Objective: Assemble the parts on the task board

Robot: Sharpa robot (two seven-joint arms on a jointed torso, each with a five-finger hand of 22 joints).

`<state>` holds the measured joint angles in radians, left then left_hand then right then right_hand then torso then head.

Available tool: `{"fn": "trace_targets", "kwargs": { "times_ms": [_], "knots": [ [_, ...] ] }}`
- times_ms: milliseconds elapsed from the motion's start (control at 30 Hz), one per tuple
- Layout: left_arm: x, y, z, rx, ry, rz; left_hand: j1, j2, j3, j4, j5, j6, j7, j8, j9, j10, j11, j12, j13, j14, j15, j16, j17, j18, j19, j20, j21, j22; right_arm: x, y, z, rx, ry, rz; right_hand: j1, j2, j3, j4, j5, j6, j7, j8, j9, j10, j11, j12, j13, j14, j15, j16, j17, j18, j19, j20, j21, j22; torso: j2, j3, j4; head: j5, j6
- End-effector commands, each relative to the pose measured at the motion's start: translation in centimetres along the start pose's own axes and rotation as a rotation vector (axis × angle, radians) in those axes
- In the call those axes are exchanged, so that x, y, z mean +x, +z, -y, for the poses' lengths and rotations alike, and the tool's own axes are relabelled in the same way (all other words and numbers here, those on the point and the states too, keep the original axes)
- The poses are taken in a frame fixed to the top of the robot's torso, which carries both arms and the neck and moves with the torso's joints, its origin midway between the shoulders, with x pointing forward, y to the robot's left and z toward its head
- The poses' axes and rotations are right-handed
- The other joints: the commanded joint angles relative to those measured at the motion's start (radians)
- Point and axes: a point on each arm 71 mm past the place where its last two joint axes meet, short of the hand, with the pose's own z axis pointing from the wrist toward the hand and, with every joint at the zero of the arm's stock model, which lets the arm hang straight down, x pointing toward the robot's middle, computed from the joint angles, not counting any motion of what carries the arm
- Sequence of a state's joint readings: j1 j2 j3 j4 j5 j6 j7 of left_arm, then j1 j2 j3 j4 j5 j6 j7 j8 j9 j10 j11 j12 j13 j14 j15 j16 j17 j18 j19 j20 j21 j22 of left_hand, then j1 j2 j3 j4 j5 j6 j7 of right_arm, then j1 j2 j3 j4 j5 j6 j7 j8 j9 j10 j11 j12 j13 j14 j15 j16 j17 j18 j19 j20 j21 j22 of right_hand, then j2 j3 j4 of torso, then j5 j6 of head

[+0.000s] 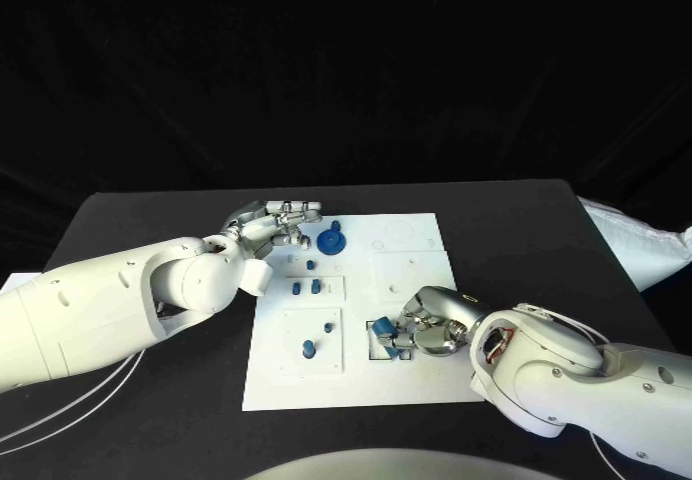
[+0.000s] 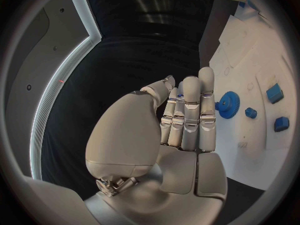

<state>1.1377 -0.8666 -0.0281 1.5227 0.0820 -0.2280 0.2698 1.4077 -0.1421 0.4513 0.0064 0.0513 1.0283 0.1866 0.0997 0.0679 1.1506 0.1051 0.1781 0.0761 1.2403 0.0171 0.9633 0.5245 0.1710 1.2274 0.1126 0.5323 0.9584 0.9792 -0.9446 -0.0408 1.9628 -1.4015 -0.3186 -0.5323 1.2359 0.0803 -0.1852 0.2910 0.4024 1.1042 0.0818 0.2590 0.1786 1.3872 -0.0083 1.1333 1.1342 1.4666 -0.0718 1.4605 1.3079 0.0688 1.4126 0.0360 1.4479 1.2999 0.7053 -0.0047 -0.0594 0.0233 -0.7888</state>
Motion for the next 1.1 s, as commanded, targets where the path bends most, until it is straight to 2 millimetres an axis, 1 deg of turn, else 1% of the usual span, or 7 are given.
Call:
{"fn": "trace_targets", "kwargs": {
  "times_ms": [33,200,333,467,767,900,1100],
  "knots": [
    [0.3,-0.01,0.03,0.002,-0.01,-0.023,-0.008,0.005,-0.004,0.001,0.002,-0.007,-0.003,0.006,0.0,-0.006,0.0,0.007,-0.001,-0.008,-0.001,-0.001,-0.001,0.011,0.003,0.002,-0.002,-0.001,0.58,0.14,-0.02,0.018,-0.027,-0.06,-0.017,-0.003,-0.015,0.0,-0.014,0.032,-0.022,0.003,0.013,0.004,-0.008,-0.009,-0.001,0.065,-0.007,0.004,0.022,-0.01,0.004,-0.002,0.007,0.001,0.0,0.0007,0.0,0.002,-0.001],
    [0.29,-0.01,0.03,0.002,-0.01,-0.022,-0.008,0.005,-0.004,0.001,0.002,-0.007,-0.003,0.006,0.0,-0.006,0.0,0.007,-0.001,-0.008,-0.001,-0.001,-0.001,0.011,0.003,0.002,-0.002,-0.001,0.57,0.3,-0.02,0.026,-0.036,-0.047,-0.04,-0.001,-0.037,0.0,-0.059,0.039,-0.026,0.007,0.028,0.011,-0.011,-0.004,0.012,0.064,-0.01,0.003,0.02,-0.01,0.004,-0.004,0.006,0.001,0.0,0.0004,0.0008,0.003,-0.002],
    [0.28,-0.02,0.03,0.002,-0.01,-0.022,-0.008,0.005,-0.004,0.001,0.002,-0.007,-0.003,0.006,0.0,-0.006,0.0,0.007,-0.001,-0.008,-0.001,-0.001,-0.001,0.011,0.003,0.002,-0.002,-0.001,0.47,0.42,-0.05,0.026,-0.044,-0.028,-0.1,0.0,-0.081,0.0,-0.209,0.037,-0.026,0.007,0.044,0.011,-0.01,-0.015,0.011,0.063,-0.01,0.001,0.016,-0.01,0.003,-0.005,0.005,-0.001,0.0,0.0008,0.0004,0.004,-0.003],
    [0.27,-0.02,0.03,0.002,-0.01,-0.022,-0.008,0.005,-0.004,0.001,0.002,-0.007,-0.003,0.006,0.0,-0.006,0.0,0.007,-0.001,-0.008,-0.001,-0.001,-0.001,0.011,0.003,0.002,-0.002,-0.001,0.33,0.49,-0.14,0.021,-0.056,-0.005,-0.159,-0.03,-0.126,0.002,-0.347,0.03,-0.024,0.004,0.06,0.004,-0.008,-0.038,0.001,0.061,-0.009,-0.006,0.004,-0.008,-0.003,-0.004,-0.001,-0.01,-0.001,0.0013,-0.0007,0.005,-0.003],
    [0.21,-0.04,0.04,0.001,-0.009,-0.02,-0.008,0.005,-0.004,0.001,0.002,-0.007,-0.003,0.006,0.0,-0.006,0.0,0.007,-0.001,-0.008,-0.001,-0.001,-0.001,0.011,0.003,0.002,-0.002,-0.001,0.2,0.37,-0.3,0.004,-0.085,0.013,-0.201,-0.079,-0.1,0.001,-0.35,0.024,-0.022,0.001,0.077,0.0,-0.007,-0.057,-0.005,0.06,-0.008,-0.01,-0.003,-0.007,-0.006,-0.003,-0.005,-0.015,0.0,0.0018,-0.0008,0.004,-0.004],
    [0.19,-0.05,0.04,0.001,-0.009,-0.02,-0.008,0.005,-0.004,0.001,0.002,-0.007,-0.003,0.006,0.0,-0.006,0.0,0.007,-0.001,-0.008,-0.001,-0.001,-0.001,0.011,0.003,0.002,-0.002,-0.001,0.31,0.34,-0.43,-0.006,-0.096,0.0,-0.142,-0.068,-0.068,-0.013,-0.317,0.023,-0.023,0.0,0.088,0.002,-0.007,-0.059,-0.001,0.06,-0.008,-0.01,-0.002,-0.007,-0.006,-0.002,-0.005,-0.015,-0.001,0.0013,-0.0002,0.003,-0.004],
    [0.2,-0.04,0.04,0.001,-0.009,-0.021,-0.008,0.005,-0.004,0.001,0.002,-0.007,-0.003,0.006,0.0,-0.006,0.0,0.007,-0.001,-0.008,-0.001,-0.001,-0.001,0.011,0.003,0.002,-0.002,-0.001,0.44,0.38,-0.47,-0.008,-0.107,-0.015,0.026,-0.031,-0.014,-0.089,-0.249,0.024,-0.026,0.001,0.105,0.007,-0.011,-0.056,0.011,0.061,-0.011,-0.008,0.003,-0.007,-0.003,-0.004,-0.005,-0.011,-0.001,0.0011,-0.0002,0.003,-0.005]
  ]
}}
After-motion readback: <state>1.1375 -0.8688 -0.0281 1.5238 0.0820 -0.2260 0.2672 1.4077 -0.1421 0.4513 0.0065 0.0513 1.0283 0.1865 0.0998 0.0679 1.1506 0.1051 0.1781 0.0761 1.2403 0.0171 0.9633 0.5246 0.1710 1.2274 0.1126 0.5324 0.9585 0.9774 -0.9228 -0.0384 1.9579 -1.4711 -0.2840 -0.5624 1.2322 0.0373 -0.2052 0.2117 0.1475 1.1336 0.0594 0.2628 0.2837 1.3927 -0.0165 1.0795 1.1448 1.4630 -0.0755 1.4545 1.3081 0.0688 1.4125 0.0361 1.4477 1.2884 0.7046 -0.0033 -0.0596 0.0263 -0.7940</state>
